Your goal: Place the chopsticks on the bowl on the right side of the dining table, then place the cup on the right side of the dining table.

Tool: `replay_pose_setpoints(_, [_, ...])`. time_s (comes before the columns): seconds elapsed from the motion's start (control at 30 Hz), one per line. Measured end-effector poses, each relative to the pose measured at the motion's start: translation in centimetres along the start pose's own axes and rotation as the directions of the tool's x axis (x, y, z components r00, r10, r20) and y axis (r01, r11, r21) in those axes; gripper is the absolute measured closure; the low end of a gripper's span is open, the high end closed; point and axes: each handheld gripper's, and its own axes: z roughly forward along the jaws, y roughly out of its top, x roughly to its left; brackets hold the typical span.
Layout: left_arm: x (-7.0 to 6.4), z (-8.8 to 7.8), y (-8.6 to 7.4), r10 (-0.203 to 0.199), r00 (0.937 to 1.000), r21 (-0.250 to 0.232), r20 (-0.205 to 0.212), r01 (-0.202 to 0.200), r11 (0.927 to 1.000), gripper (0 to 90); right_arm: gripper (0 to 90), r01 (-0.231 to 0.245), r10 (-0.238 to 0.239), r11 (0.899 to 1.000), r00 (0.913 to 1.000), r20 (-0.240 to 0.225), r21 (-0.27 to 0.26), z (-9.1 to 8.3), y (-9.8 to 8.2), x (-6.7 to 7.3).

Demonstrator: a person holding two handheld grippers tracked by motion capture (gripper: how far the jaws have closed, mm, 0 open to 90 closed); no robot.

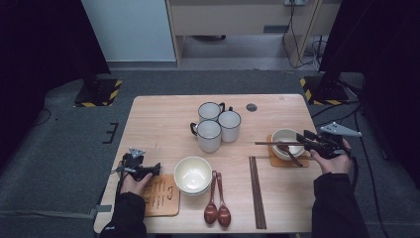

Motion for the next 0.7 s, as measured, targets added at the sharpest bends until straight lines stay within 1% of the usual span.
replay_pose_setpoints(0.07, [0.0,0.0,0.0,-0.001,1.0,-0.001,0.0,0.001,1.0,0.0,60.2,0.006,-0.006,1.0,1.0,-0.004,-0.003,0.0,0.2,0.2])
replay_pose_setpoints(0.1, [0.0,0.0,0.0,-0.001,1.0,-0.001,0.0,0.001,1.0,0.0,59.6,0.0,0.0,1.0,0.9999,-0.012,-0.012,0.1,0.7,0.6])
replay_pose_setpoints(0.17, [0.0,0.0,0.0,-0.001,1.0,-0.001,0.0,0.001,1.0,0.0,58.8,0.002,-0.003,1.0,0.9998,-0.019,-0.015,0.1,0.9,0.7])
replay_pose_setpoints(0.2, [0.0,0.0,0.0,-0.001,1.0,-0.001,0.0,0.001,1.0,0.0,57.1,0.007,-0.007,1.0,0.9996,-0.025,-0.016,0.2,1.3,1.1])
replay_pose_setpoints(0.27, [0.0,0.0,0.0,-0.001,1.0,-0.001,0.0,0.001,1.0,0.0,57.0,0.011,-0.011,1.0,0.9996,-0.025,-0.015,0.2,1.4,1.4])
replay_pose_setpoints(0.33, [0.0,0.0,0.0,-0.001,1.0,-0.001,0.0,0.001,1.0,0.0,56.4,0.017,-0.018,1.0,0.9991,-0.037,-0.021,0.2,1.9,1.9])
replay_pose_setpoints(0.37, [0.0,0.0,0.0,-0.001,1.0,-0.001,0.0,0.001,1.0,0.0,56.4,0.017,-0.018,1.0,0.9991,-0.037,-0.021,0.2,1.9,1.9])
replay_pose_setpoints(0.4, [0.0,0.0,0.0,-0.001,1.0,-0.001,0.0,0.001,1.0,0.0,56.0,0.019,-0.02,0.999,0.9988,-0.044,-0.027,0.1,2.3,2.3])
replay_pose_setpoints(0.47, [0.0,0.0,0.0,0.0,1.0,0.0,0.0,0.0,1.0,0.0,55.7,0.021,-0.023,0.999,0.9985,-0.05,-0.031,0.2,2.5,2.4])
replay_pose_setpoints(0.53, [0.0,0.0,0.0,0.0,1.0,0.0,0.0,0.0,1.0,0.0,55.4,0.024,-0.026,0.999,0.9978,-0.061,-0.038,0.4,2.9,3.0])
replay_pose_setpoints(0.57, [0.0,0.0,0.0,-0.001,1.0,-0.001,0.0,0.001,1.0,0.0,55.4,0.024,-0.026,0.999,0.9978,-0.061,-0.038,0.4,2.9,3.0])
replay_pose_setpoints(0.6, [0.0,0.0,0.0,-0.001,1.0,-0.001,0.0,0.001,1.0,0.0,55.2,0.033,-0.036,0.999,0.9974,-0.062,-0.041,0.5,3.2,3.3])
replay_pose_setpoints(0.7, [0.0,0.0,0.0,-0.001,1.0,-0.001,0.0,0.001,1.0,0.0,55.2,0.031,-0.034,0.998,0.9971,-0.068,-0.049,0.6,3.5,3.7])
